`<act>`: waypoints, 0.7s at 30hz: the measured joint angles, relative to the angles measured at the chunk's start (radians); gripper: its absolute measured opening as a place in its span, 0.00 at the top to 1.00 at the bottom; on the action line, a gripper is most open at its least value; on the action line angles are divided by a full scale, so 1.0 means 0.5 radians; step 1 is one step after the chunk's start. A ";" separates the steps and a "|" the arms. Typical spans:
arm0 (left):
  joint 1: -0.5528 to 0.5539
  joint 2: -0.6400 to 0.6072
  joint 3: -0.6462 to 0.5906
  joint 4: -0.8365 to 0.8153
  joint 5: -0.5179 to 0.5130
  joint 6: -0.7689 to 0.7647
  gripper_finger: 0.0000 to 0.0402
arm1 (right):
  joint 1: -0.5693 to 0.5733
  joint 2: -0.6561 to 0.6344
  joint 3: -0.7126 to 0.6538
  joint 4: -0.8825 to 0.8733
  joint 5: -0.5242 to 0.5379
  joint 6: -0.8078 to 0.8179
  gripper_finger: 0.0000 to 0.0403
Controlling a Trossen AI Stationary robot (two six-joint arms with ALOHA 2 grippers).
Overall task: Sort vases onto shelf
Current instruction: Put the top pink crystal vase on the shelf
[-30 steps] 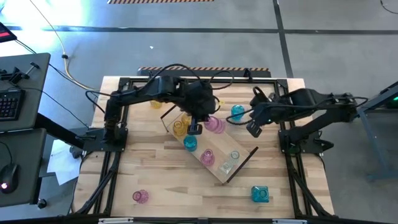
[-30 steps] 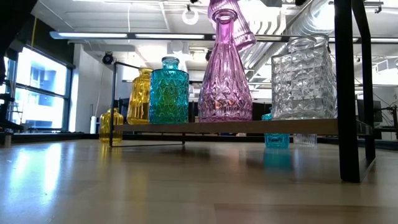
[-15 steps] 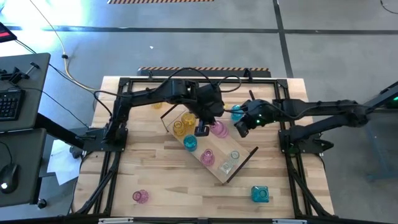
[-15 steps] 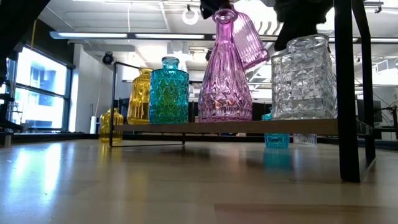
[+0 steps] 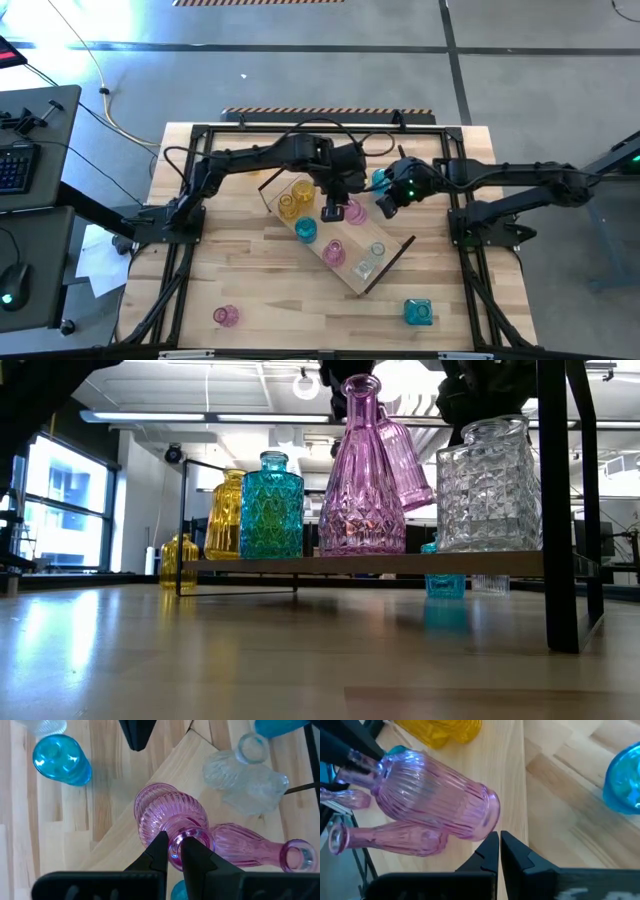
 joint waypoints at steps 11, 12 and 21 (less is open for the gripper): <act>0.002 0.002 0.000 0.022 0.026 -0.064 0.96 | -0.075 0.166 0.001 0.026 -0.245 -0.070 1.00; 0.002 0.002 0.000 0.020 0.042 -0.066 0.96 | -0.077 0.182 0.001 0.026 -0.246 -0.085 1.00; -0.005 0.002 0.000 0.006 0.094 -0.137 0.96 | -0.075 0.397 0.001 0.055 -0.426 -0.099 1.00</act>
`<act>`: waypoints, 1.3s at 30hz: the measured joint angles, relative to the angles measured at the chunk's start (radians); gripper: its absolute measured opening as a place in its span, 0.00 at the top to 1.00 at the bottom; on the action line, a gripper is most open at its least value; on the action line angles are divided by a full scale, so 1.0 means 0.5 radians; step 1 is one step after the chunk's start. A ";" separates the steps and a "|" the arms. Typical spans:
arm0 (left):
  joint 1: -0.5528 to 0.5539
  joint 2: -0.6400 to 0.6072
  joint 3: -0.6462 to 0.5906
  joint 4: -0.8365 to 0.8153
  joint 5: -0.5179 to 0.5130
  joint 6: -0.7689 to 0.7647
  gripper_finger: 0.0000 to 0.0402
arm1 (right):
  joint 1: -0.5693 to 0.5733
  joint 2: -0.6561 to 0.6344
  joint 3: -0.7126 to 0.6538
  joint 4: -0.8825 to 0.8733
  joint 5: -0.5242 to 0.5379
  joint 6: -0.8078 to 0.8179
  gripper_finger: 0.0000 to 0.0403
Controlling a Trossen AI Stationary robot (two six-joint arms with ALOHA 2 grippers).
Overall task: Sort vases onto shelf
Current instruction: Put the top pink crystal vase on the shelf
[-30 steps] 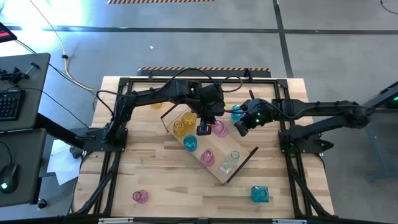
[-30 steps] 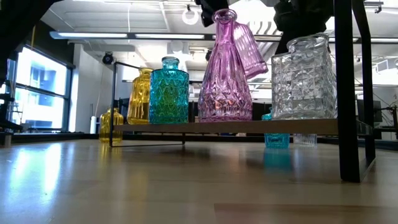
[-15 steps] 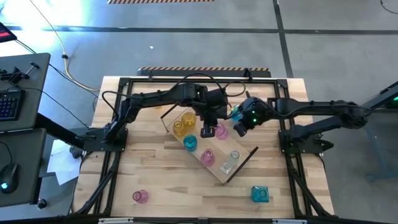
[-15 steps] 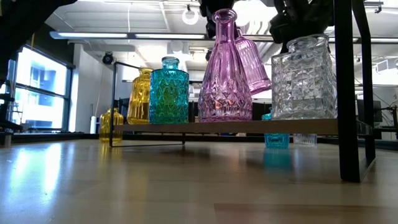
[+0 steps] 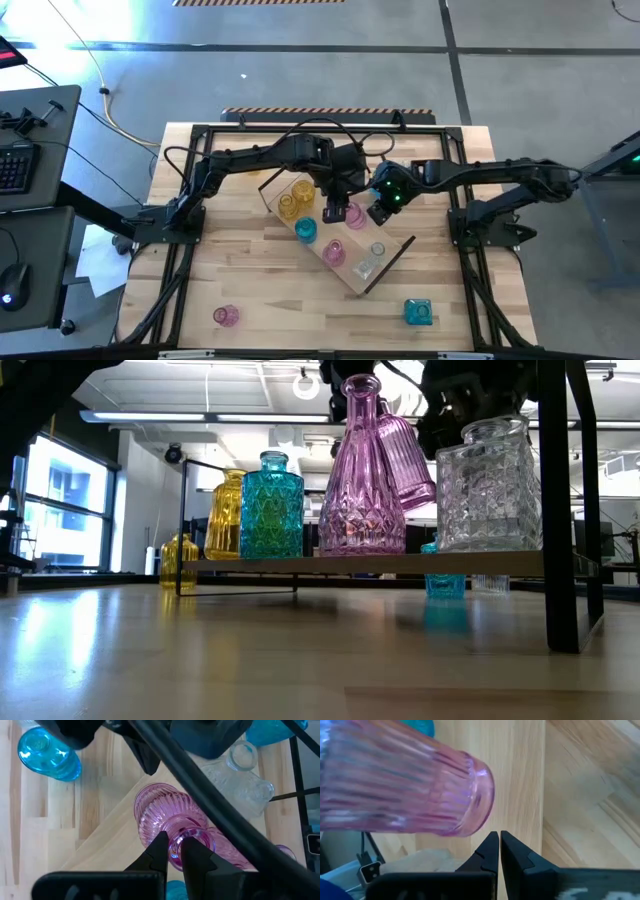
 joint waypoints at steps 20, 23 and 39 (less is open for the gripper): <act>-0.056 0.076 -0.009 -0.014 0.004 -0.081 0.96 | 0.002 0.042 0.001 0.049 -0.098 0.068 1.00; -0.056 0.076 -0.010 0.009 0.003 -0.080 0.96 | 0.002 0.042 0.001 0.016 -0.116 0.064 1.00; -0.045 0.111 -0.010 0.028 0.005 -0.115 0.96 | 0.002 0.213 0.004 0.119 -0.235 -0.006 1.00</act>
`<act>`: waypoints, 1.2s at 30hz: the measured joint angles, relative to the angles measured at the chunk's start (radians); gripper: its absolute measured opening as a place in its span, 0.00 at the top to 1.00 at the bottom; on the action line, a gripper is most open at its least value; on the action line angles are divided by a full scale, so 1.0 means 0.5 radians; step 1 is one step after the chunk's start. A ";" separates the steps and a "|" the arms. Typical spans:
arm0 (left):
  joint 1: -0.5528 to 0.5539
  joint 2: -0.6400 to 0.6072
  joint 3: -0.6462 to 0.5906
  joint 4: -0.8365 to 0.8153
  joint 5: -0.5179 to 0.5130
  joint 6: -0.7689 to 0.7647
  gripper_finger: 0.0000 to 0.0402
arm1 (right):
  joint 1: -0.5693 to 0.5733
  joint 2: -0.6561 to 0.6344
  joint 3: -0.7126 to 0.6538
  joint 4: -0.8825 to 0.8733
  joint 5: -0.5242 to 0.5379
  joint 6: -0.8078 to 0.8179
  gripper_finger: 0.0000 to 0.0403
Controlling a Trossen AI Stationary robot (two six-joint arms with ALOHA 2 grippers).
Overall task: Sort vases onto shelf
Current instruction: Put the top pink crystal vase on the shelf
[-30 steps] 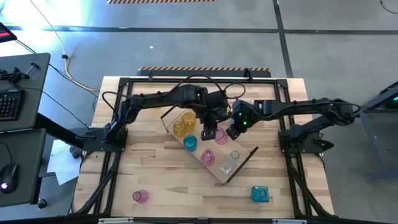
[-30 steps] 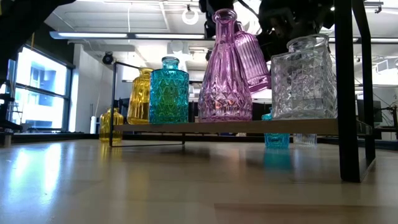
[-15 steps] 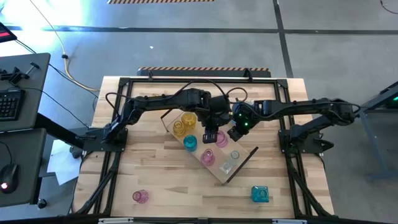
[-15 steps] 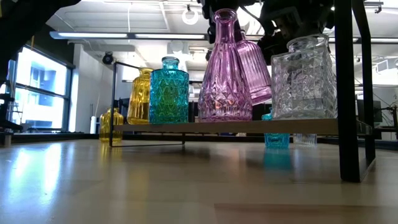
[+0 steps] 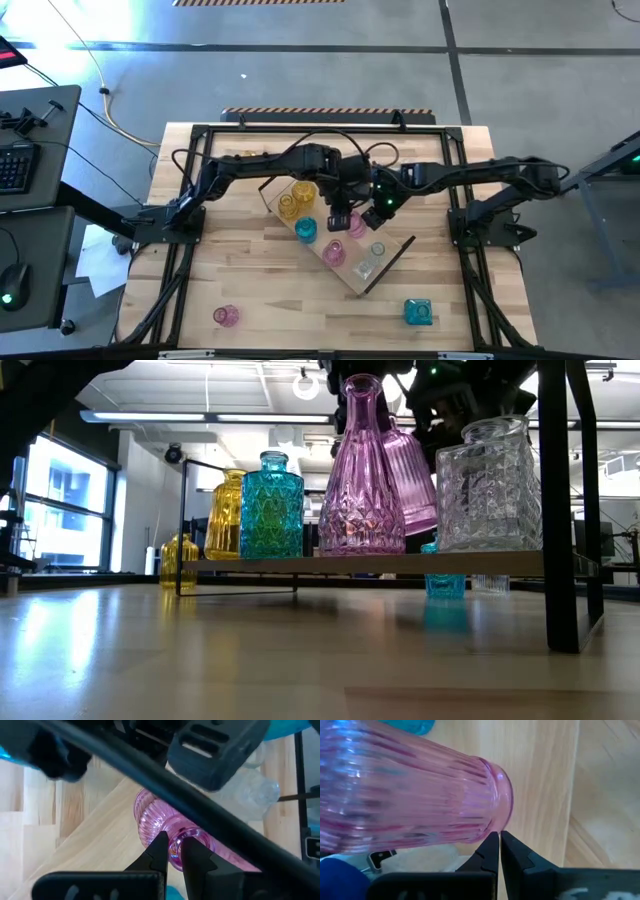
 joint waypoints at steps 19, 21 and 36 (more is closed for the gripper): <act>0.035 0.053 -0.001 -0.063 -0.062 -0.006 0.96 | 0.000 0.030 -0.014 -0.008 -0.036 0.007 1.00; 0.034 0.053 -0.001 -0.038 -0.082 -0.005 0.96 | 0.000 0.029 -0.014 -0.002 -0.032 0.006 1.00; 0.036 0.053 -0.001 -0.038 -0.030 -0.128 0.96 | -0.001 0.089 -0.014 0.026 -0.011 -0.017 1.00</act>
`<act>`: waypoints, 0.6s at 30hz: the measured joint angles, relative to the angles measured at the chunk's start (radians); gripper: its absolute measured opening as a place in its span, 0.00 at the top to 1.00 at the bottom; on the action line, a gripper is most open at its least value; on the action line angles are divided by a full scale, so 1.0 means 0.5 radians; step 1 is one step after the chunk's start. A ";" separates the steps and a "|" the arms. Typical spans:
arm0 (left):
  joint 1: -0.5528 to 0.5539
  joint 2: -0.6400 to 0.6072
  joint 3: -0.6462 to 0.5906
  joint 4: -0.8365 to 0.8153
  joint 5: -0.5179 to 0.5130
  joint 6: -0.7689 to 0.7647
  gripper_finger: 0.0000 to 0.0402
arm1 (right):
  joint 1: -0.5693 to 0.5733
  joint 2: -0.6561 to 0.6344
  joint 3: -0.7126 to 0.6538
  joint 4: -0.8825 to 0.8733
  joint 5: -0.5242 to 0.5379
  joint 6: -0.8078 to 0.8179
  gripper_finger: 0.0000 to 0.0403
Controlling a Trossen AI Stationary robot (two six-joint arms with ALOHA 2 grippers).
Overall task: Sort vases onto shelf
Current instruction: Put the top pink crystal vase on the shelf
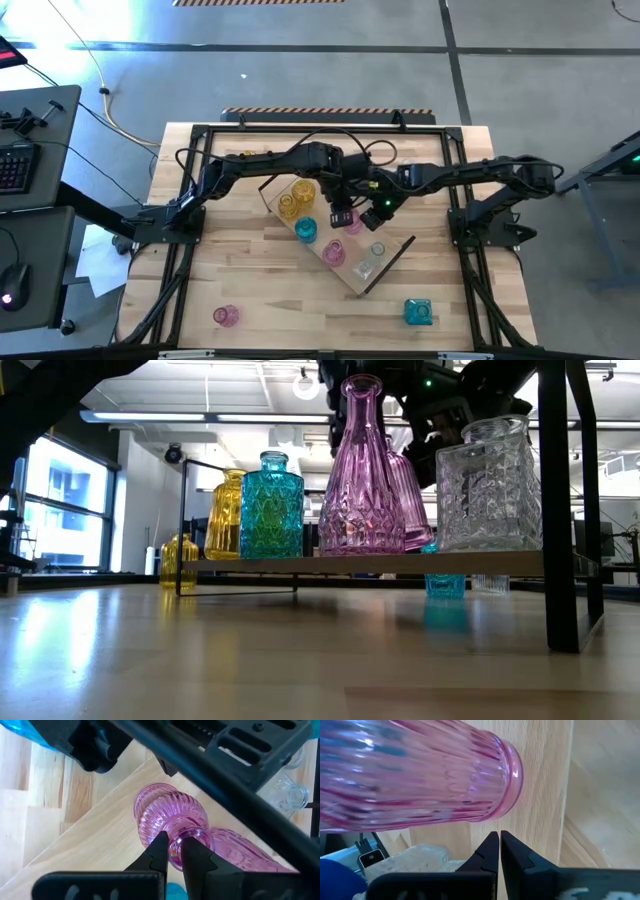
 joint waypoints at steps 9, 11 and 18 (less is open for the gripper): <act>0.000 -0.003 -0.001 -0.037 0.024 -0.050 0.96 | 0.000 0.062 -0.001 0.105 -0.012 -0.004 1.00; -0.001 -0.003 -0.001 -0.036 0.031 -0.062 0.96 | 0.001 0.062 -0.001 0.102 -0.013 -0.015 1.00; -0.002 -0.003 -0.001 -0.026 0.038 -0.135 0.89 | 0.000 0.063 -0.001 0.101 -0.023 -0.018 1.00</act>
